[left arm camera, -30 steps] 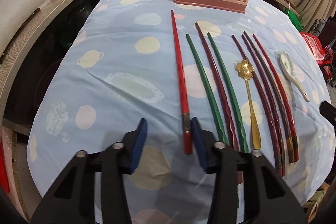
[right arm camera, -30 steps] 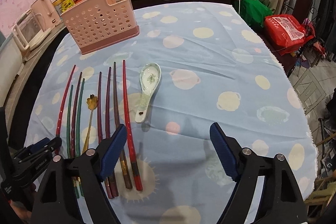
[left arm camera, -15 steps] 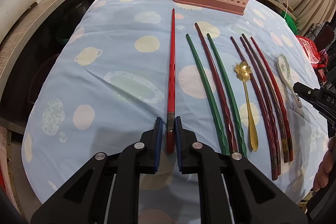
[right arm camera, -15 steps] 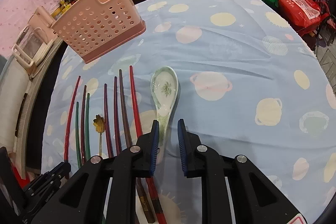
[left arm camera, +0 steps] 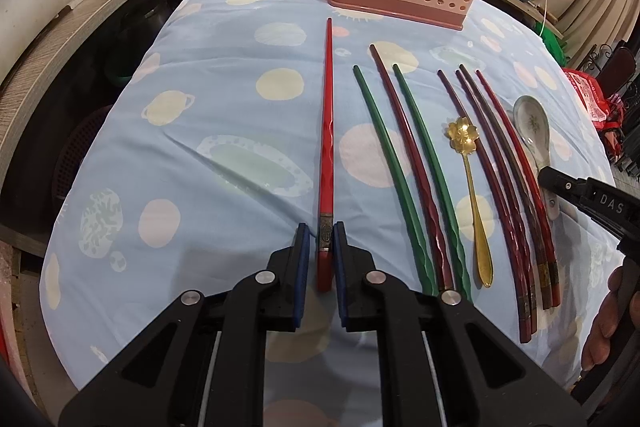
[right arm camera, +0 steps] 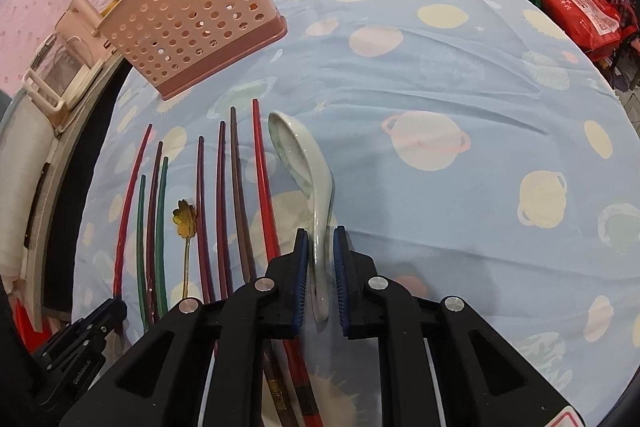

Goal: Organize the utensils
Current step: 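Grasp the single red chopstick with the left tool while the right tool grasps the white ceramic spoon, then lift the red chopstick with the left tool while the right tool carries the spoon to the pink basket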

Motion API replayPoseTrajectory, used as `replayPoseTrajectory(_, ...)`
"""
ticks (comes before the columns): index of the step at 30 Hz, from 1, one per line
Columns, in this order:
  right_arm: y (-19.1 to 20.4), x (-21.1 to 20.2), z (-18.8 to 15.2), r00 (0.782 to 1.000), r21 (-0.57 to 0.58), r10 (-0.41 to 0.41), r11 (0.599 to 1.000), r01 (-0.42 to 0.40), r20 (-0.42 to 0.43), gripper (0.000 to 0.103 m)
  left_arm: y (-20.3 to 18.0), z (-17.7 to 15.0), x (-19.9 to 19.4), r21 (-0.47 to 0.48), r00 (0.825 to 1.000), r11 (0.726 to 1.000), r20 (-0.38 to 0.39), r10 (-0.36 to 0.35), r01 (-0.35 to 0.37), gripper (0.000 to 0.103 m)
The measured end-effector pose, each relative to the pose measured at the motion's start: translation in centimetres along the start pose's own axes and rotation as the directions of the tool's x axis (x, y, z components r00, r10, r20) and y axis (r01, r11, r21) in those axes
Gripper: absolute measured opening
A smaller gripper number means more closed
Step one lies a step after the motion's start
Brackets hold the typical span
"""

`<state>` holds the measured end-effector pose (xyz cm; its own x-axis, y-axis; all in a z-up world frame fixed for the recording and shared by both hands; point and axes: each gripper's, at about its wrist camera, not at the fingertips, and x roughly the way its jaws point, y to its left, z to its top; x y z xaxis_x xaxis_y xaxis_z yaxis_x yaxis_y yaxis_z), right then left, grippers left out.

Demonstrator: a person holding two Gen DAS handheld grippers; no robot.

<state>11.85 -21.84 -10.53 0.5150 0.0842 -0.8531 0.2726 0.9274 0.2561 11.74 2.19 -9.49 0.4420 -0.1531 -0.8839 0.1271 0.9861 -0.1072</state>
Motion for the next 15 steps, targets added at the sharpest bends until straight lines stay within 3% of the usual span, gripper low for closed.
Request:
replayPoseTrajectory(7,-0.1,-0.1,-0.2,1.0,-0.008,0.001,1.0,0.0,0.007,0.009,0.1,-0.1,-0.1,-0.003,1.0,1.0,0.0,-0.009,0.009,0.012)
replayPoseTrajectory(15,-0.5,-2.5,-0.7,0.999,-0.014,-0.01,1.0,0.011,0.048,0.007,0.9,-0.6,-1.0,-0.036,0.998,0.997,-0.006,-0.067,0.066,0.007)
